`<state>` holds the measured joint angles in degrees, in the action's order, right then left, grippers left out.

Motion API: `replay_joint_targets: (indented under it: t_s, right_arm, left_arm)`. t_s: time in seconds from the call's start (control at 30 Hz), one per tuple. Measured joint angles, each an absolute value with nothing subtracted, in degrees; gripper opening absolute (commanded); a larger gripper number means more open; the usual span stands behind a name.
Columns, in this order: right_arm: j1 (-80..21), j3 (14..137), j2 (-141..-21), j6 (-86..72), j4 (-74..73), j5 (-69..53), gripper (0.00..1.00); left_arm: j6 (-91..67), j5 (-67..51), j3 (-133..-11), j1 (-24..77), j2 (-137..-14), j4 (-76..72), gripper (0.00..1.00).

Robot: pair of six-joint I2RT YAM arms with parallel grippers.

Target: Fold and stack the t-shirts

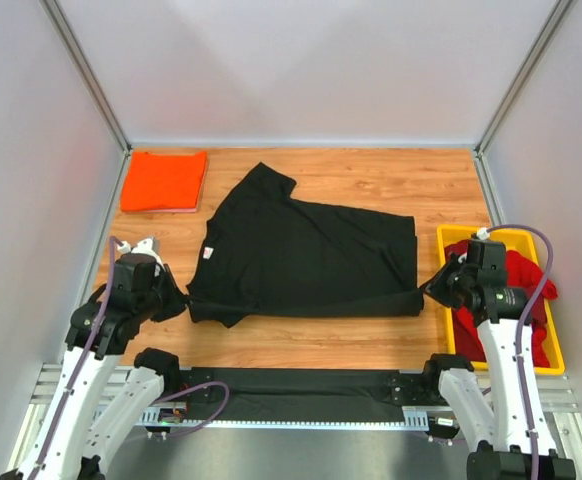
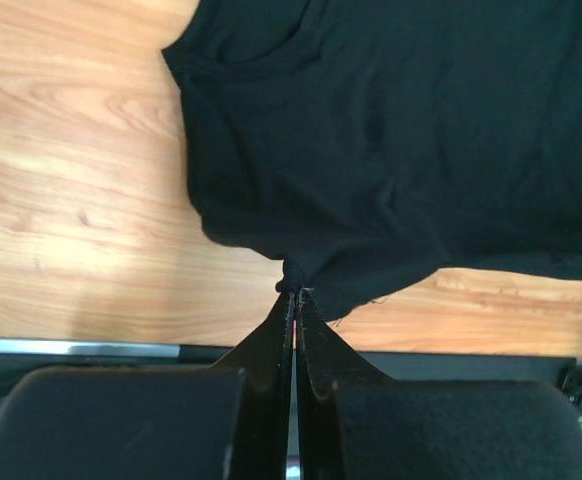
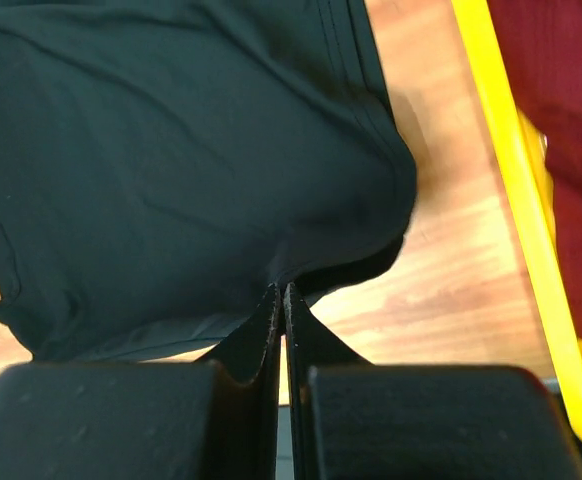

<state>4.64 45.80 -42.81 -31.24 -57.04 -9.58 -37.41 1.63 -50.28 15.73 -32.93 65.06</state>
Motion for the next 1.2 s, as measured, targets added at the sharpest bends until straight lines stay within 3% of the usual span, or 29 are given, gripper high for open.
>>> replay_joint_targets:
  t_s: [0.33, 0.57, 1.2]
  right_arm:
    - [4.64, 42.89, -41.47, -34.96, -56.90, -8.27, 0.00]
    - [4.62, 39.31, -44.29, -38.81, -53.60, -5.48, 0.00]
    - [4.62, 38.52, -55.00, -41.12, -42.83, 3.09, 0.00]
  left_arm:
    - [-37.87, -1.28, -48.14, 15.70, -39.57, 63.59, 0.00]
    - [-37.69, -0.97, -49.47, 15.70, -54.08, 58.39, 0.00]
    - [-34.06, 3.92, -67.72, 15.70, -84.95, 50.96, 0.00]
